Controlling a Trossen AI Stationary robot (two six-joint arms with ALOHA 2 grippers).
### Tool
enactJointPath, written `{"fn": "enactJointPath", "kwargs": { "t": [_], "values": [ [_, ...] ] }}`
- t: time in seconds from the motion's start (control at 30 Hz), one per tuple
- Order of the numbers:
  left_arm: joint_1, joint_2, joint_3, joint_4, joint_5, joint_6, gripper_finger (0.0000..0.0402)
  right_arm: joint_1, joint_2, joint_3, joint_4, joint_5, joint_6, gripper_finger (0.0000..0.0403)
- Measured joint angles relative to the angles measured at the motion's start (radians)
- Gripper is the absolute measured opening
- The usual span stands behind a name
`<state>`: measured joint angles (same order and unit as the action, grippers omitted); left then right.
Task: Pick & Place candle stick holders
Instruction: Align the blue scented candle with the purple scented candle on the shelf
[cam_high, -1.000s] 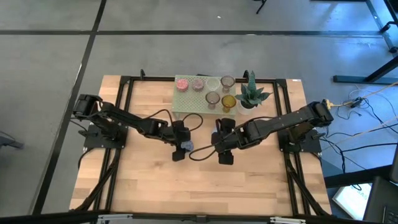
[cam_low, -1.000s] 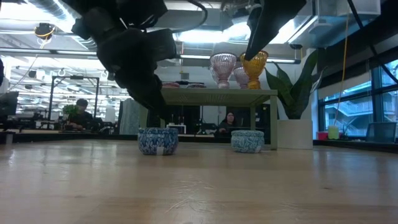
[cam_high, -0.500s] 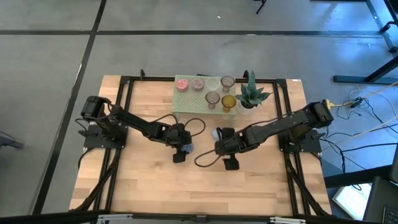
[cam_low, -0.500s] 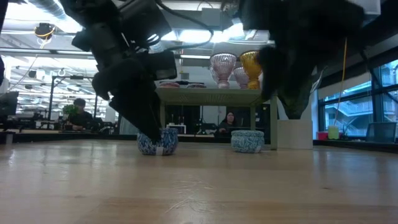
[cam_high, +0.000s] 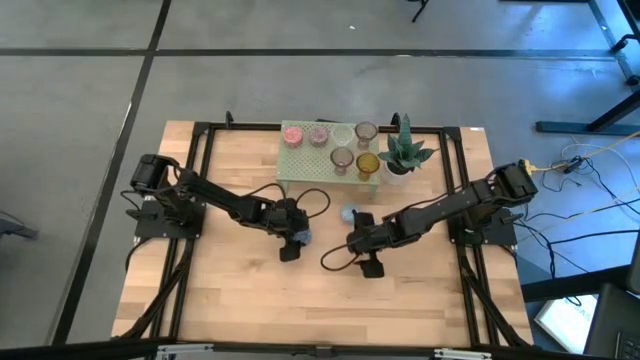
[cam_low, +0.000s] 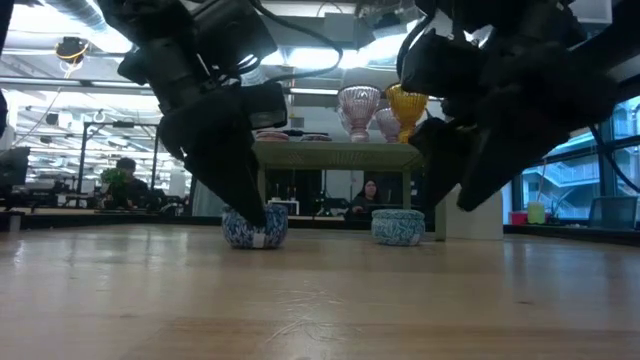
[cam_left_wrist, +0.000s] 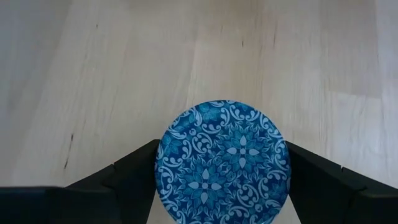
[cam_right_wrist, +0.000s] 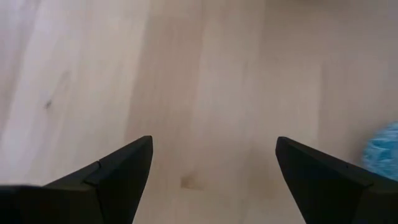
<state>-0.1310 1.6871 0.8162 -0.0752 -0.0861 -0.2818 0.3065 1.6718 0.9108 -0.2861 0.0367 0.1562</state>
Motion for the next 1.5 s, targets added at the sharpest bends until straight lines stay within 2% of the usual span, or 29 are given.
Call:
{"fn": "enactJointPath", "kwargs": {
  "t": [0.1,0.27,0.4,0.5,0.6,0.73,0.83,1.13,1.27,1.5],
  "values": [
    [-0.006,-0.003,0.000,-0.001,0.002,-0.018,0.0290,0.000,0.000,0.000,0.015,0.045,0.019,0.0343],
    [-0.014,-0.026,0.013,-0.006,0.003,-0.030,0.0293,0.000,0.000,0.000,0.015,0.049,0.046,0.0343],
    [-0.013,-0.060,0.080,-0.067,0.002,-0.020,0.0294,0.000,0.000,0.000,0.013,0.049,0.050,0.0343],
    [-0.010,-0.095,0.154,-0.182,-0.009,0.016,0.0294,0.000,0.000,0.000,0.013,0.049,0.053,0.0343],
    [-0.006,-0.131,0.246,-0.347,-0.073,0.068,0.0294,0.001,0.000,0.000,0.012,0.045,0.070,0.0343],
    [0.003,-0.178,0.365,-0.547,-0.236,0.166,0.0294,0.005,0.000,0.000,0.013,0.043,0.075,0.0343],
    [0.034,-0.200,0.425,-0.623,-0.298,0.221,0.0294,0.009,0.000,0.000,0.013,0.041,0.075,0.0343],
    [0.224,-0.221,0.458,-0.696,-0.295,0.296,0.0295,0.016,0.000,0.000,0.017,0.041,0.077,0.0343],
    [0.310,-0.205,0.458,-0.731,-0.254,0.296,0.0295,0.016,0.000,0.000,0.017,0.042,0.079,0.0343],
    [0.404,-0.201,0.458,-0.690,-0.205,0.275,0.0295,0.015,0.000,0.000,0.017,0.042,0.075,0.0343]
  ]
}}
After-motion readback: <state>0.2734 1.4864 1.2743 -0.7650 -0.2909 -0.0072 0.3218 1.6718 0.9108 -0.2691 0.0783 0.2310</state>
